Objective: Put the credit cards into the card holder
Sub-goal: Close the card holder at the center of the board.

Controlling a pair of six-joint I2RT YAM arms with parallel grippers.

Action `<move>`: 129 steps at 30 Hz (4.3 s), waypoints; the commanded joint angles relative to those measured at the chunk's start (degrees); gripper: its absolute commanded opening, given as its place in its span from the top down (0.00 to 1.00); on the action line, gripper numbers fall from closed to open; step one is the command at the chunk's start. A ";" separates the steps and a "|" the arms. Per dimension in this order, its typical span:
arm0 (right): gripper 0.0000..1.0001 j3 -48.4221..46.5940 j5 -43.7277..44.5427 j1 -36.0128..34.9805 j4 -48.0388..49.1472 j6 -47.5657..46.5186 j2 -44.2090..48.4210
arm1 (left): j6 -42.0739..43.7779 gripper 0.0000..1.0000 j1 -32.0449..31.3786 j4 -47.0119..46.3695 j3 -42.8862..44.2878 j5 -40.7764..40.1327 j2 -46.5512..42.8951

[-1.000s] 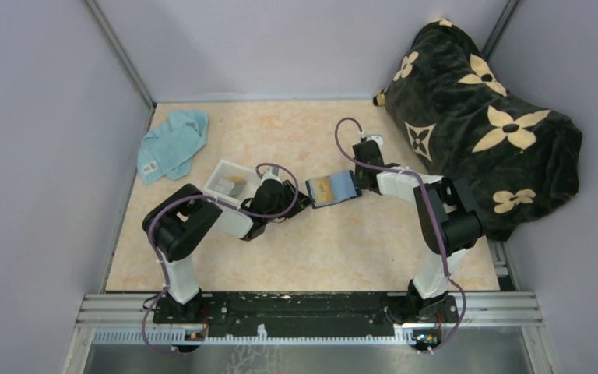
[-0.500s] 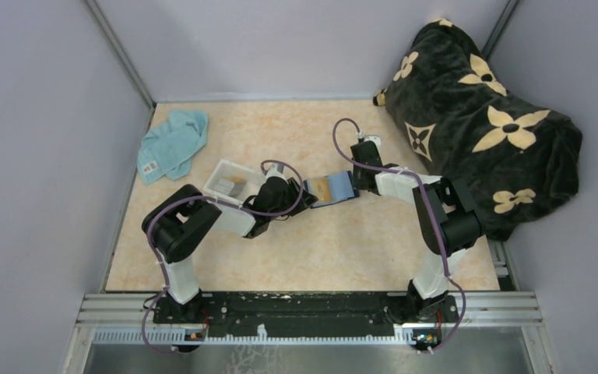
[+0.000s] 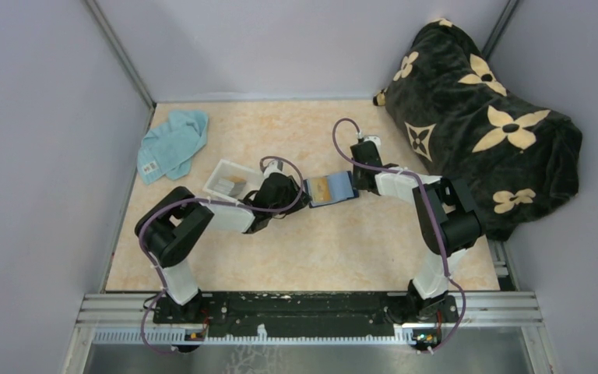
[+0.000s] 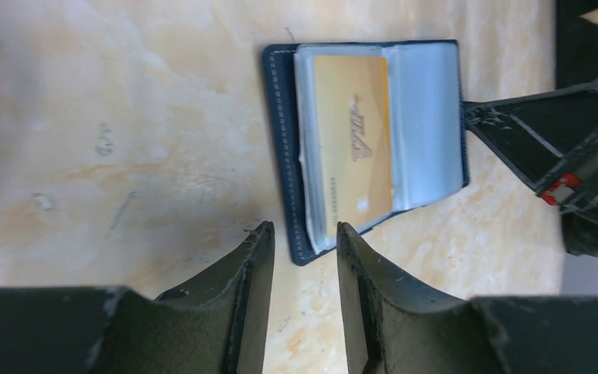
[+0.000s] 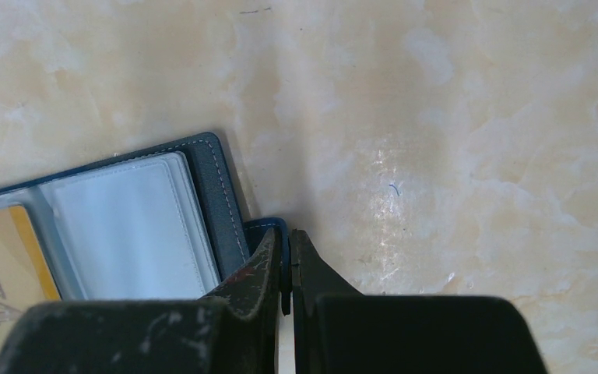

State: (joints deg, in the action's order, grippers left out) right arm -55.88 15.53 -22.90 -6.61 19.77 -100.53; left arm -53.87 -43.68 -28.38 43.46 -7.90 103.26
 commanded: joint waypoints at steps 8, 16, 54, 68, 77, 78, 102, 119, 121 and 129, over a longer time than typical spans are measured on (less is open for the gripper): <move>1.00 0.26 -0.28 -0.84 -0.23 0.73 3.04 | 8.87 0.58 -0.26 13.74 7.91 -3.92 1.78; 1.00 0.35 -0.23 -0.92 -0.10 0.62 3.09 | 9.87 0.80 -0.26 22.50 11.85 -7.95 2.93; 1.00 -12.10 -0.66 -10.56 -5.15 -0.39 3.98 | 12.00 1.00 0.13 32.41 20.12 -4.48 15.10; 0.96 -12.65 -3.94 -14.02 -2.47 2.67 -2.29 | 6.89 1.00 2.67 27.35 11.78 -1.35 10.62; 0.70 -13.96 -4.72 -16.00 -3.22 3.34 -2.56 | 5.54 1.00 2.83 28.82 9.75 -2.96 6.93; 0.68 -14.11 -4.83 -16.10 -3.25 3.35 -2.33 | 5.29 1.00 2.83 29.26 9.70 -3.38 6.47; 0.60 -14.75 -14.46 -16.60 -3.22 2.42 0.01 | 0.35 1.00 2.90 34.87 6.18 -8.96 -9.66; 0.60 -10.17 -18.10 -16.57 -3.30 2.58 11.53 | 5.85 1.00 2.86 36.02 13.72 -11.26 -19.32; 0.57 -8.20 -16.11 -16.21 -3.29 3.21 14.01 | 7.65 1.00 2.82 35.77 16.35 -10.29 -18.00; 0.48 -0.07 -14.27 -7.14 -0.03 7.39 19.97 | 15.08 0.95 2.81 31.86 28.31 1.80 -6.47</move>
State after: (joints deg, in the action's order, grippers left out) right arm -58.74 -0.51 -35.05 -9.76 24.67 -82.24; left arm -43.94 -41.01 5.58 66.57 -13.78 91.18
